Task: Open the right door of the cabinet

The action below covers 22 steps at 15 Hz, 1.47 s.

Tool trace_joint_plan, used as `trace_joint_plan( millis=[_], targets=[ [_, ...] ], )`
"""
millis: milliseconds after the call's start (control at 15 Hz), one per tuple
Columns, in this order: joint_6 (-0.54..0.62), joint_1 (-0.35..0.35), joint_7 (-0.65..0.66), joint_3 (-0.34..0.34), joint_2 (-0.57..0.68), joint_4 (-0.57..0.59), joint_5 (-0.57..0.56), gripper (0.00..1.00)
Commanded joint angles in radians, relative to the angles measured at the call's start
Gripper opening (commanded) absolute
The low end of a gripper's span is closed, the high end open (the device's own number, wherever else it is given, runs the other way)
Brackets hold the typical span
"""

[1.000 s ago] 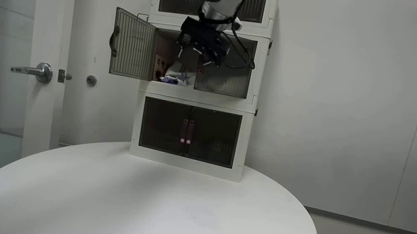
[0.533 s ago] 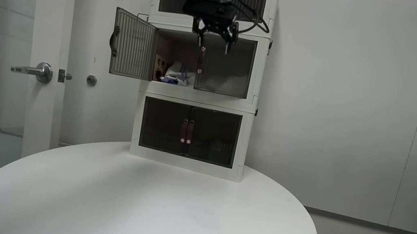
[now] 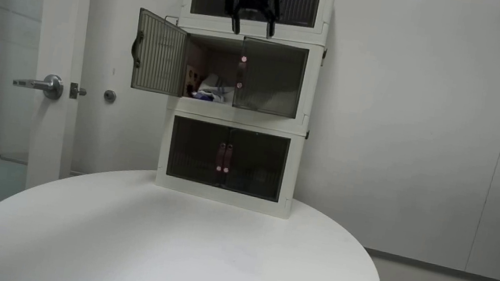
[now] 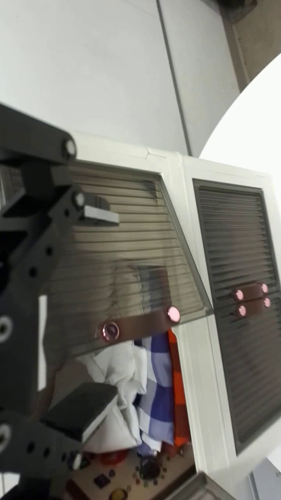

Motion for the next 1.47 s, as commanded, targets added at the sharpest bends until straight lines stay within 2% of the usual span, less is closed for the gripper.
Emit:
trace_joint_plan(
  millis=[0,267,533,933,1400],
  targets=[
    [-0.222,0.050,0.216,0.005,-0.059,0.096,-0.154,1.00],
    [-0.366,0.095,0.530,0.017,-0.008,0.259,-0.291,1.00],
    [-0.425,0.127,0.789,0.012,0.087,0.381,-0.346,1.00],
    [-0.431,0.135,1.011,-0.004,0.236,0.523,-0.343,1.00],
    [-0.455,0.128,1.144,-0.047,0.358,0.641,-0.354,1.00]
  ],
)
